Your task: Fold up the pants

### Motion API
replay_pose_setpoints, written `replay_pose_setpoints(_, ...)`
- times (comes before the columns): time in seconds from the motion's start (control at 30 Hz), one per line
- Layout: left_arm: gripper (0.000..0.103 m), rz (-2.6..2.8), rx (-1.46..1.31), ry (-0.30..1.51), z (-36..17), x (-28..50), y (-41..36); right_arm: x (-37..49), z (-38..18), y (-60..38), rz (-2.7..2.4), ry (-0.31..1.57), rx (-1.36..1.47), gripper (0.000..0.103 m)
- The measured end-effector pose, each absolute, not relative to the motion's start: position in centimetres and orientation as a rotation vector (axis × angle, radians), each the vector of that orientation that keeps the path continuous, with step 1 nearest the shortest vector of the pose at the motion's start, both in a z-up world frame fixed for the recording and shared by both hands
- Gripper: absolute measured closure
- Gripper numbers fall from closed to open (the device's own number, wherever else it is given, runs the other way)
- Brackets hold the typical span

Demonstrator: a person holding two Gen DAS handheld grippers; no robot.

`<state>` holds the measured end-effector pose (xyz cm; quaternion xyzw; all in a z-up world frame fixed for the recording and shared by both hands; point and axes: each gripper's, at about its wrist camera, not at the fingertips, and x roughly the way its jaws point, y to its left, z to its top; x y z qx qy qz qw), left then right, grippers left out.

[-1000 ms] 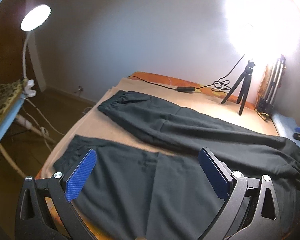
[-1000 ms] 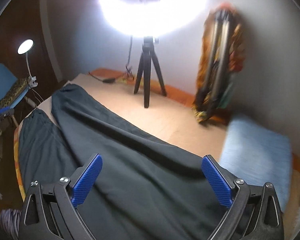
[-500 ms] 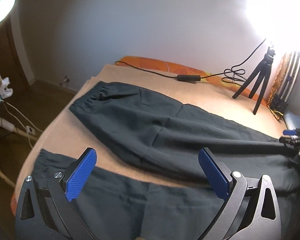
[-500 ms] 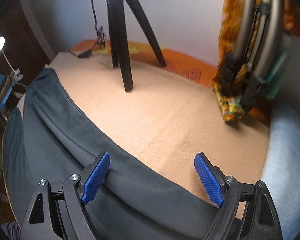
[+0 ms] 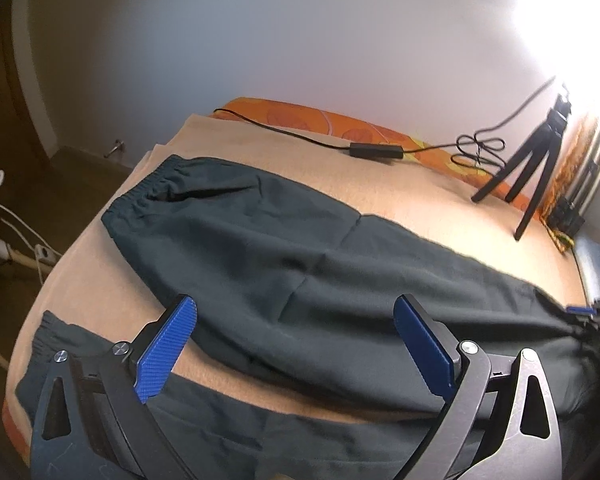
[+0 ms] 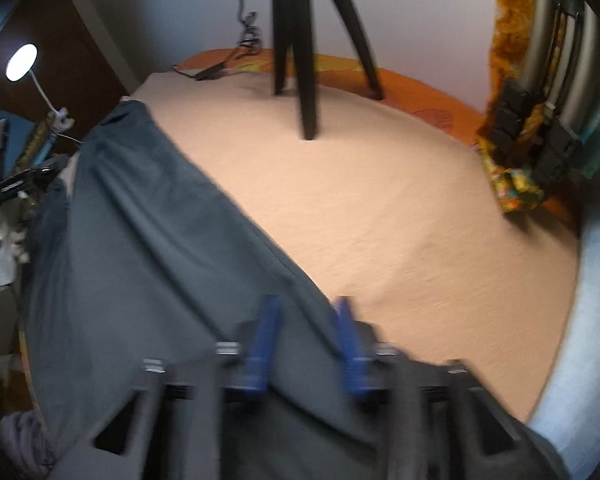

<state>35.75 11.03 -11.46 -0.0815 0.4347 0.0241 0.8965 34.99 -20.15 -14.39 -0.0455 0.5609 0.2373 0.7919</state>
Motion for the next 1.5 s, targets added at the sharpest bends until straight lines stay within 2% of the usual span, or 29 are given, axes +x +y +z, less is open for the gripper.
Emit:
replay_pose_setpoints(0.07, 0.004, 0.04, -0.214, 0.902, -10.9, 36.3, 11.4, 34.1, -13.2, -19.7, 0.512, 1.163, -0.085, 0.097)
replay_pose_setpoints(0.17, 0.004, 0.032, -0.275, 0.904, -10.3, 37.4, 11.6, 31.6, -10.1, -18.7, 0.534, 1.057, -0.072, 0.101)
replay_pose_setpoints(0.3, 0.004, 0.002, -0.377, 0.917, -10.3, 38.7, 11.6, 27.4, -7.0, -17.2, 0.59, 0.958, -0.091, 0.101)
replay_pose_setpoints(0.43, 0.004, -0.005, -0.418, 0.965, -11.5, 40.6, 10.9, 23.2, -7.3, -14.8, 0.631, 0.926, -0.228, 0.101)
replay_pose_setpoints(0.5, 0.004, 0.0, -0.437, 0.97, -12.0, 41.0, 10.6, 23.3, -7.7, -14.2, 0.628, 0.929, -0.292, 0.093)
replay_pose_setpoints(0.53, 0.004, -0.002, -0.44, 0.972, -12.2, 41.2, 10.4, 23.9, -8.0, -14.5, 0.606, 0.944, -0.299, 0.073)
replay_pose_setpoints(0.57, 0.004, -0.004, -0.437, 0.973, -12.4, 41.2, 10.2, 24.5, -7.9, -15.3, 0.583, 0.95, -0.288, 0.06)
replay_pose_setpoints(0.77, 0.004, -0.003, -0.376, 0.986, -13.3, 41.3, 9.3, 31.5, -8.8, -19.0, 0.496, 1.009, -0.212, 0.046)
replay_pose_setpoints(0.93, 0.004, 0.003, -0.363, 0.986, -13.7, 41.3, 9.7, 36.7, -11.4, -22.7, 0.461, 1.154, -0.09, 0.037)
replay_pose_setpoints(1.03, 0.004, 0.007, -0.351, 0.984, -13.7, 41.4, 9.9, 37.6, -13.2, -24.2, 0.504, 1.245, -0.013, 0.03)
replay_pose_setpoints(1.1, 0.004, 0.011, -0.355, 0.985, -13.9, 41.4, 10.1, 37.8, -14.1, -24.6, 0.515, 1.289, -0.002, 0.03)
replay_pose_setpoints(1.17, 0.004, 0.013, -0.365, 0.987, -14.0, 41.5, 10.2, 37.3, -14.3, -24.5, 0.525, 1.285, -0.018, 0.025)
replay_pose_setpoints(1.23, 0.004, 0.016, -0.372, 0.991, -14.0, 41.6, 10.4, 36.7, -14.3, -24.0, 0.553, 1.282, -0.03, 0.025)
replay_pose_setpoints(1.3, 0.004, 0.014, -0.382, 0.999, -14.0, 41.8, 10.5, 35.7, -14.4, -23.3, 0.587, 1.272, -0.053, 0.042)
replay_pose_setpoints(1.33, 0.004, 0.011, -0.391, 1.005, -14.0, 41.9, 10.6, 35.3, -14.4, -22.9, 0.598, 1.267, -0.068, 0.074)
replay_pose_setpoints(1.37, 0.004, 0.013, -0.401, 1.01, -14.0, 42.1, 10.8, 34.8, -14.4, -22.5, 0.613, 1.273, -0.079, 0.092)
replay_pose_setpoints(1.43, 0.004, 0.015, -0.416, 1.019, -13.9, 42.3, 10.9, 33.8, -14.3, -21.8, 0.613, 1.262, -0.095, 0.101)
replay_pose_setpoints(1.5, 0.004, 0.01, -0.427, 1.027, -13.7, 42.6, 10.9, 32.4, -13.0, -21.4, 0.591, 1.202, -0.116, 0.102)
